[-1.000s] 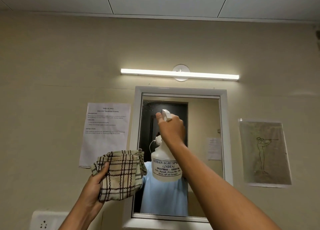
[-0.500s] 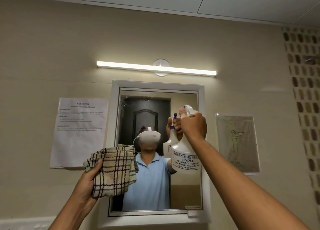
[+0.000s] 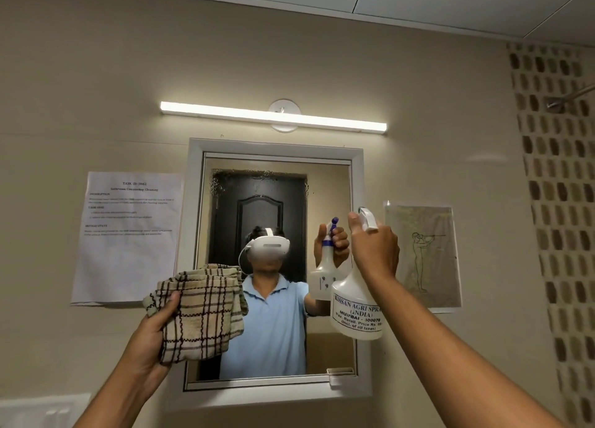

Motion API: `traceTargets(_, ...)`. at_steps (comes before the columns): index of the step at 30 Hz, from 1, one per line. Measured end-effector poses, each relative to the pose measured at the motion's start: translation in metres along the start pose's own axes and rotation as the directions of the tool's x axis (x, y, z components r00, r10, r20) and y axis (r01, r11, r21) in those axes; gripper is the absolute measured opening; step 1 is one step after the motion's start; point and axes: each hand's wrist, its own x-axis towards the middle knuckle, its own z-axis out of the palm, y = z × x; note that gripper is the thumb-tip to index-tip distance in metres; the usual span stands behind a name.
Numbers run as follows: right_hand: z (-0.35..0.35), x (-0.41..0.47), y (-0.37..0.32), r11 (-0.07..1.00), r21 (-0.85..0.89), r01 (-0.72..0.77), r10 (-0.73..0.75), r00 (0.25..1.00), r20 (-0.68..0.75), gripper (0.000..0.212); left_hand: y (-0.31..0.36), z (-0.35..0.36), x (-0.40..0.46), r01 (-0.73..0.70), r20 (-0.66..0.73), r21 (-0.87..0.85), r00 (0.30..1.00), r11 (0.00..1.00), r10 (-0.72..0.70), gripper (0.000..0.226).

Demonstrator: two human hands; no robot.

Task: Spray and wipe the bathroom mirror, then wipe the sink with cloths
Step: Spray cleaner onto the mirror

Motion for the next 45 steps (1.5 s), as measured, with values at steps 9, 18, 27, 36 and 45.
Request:
traceTargets(9,0.022,-0.048,0.001,0.998,0.026,0.050,-0.052,0.995,0.087,0.040,0.016,-0.018,-0.021,-0.008,-0.043,0.036,0.999,0.999,0.009,0.039)
traceTargets(18,0.068,-0.105,-0.053,0.989,0.094,0.112,-0.131,0.963,0.235,0.036,0.039,-0.039,-0.042,-0.035,-0.075,0.071,0.996,0.997,0.041,0.041)
traceTargets(27,0.101,-0.156,-0.073,0.983,0.130,0.126,-0.165,0.922,0.350,0.042,0.053,-0.062,-0.057,-0.062,-0.079,0.084,0.995,0.995,0.069,0.043)
traceTargets(36,0.066,-0.148,-0.015,0.999,0.030,0.015,-0.023,0.961,0.275,0.040,0.037,-0.056,-0.060,-0.011,-0.049,0.023,0.999,1.000,0.012,0.049)
traceTargets(45,-0.007,-0.119,0.037,0.994,-0.088,-0.071,0.084,0.985,0.153,0.032,0.002,-0.020,-0.051,0.064,0.000,-0.003,0.998,0.998,-0.064,0.042)
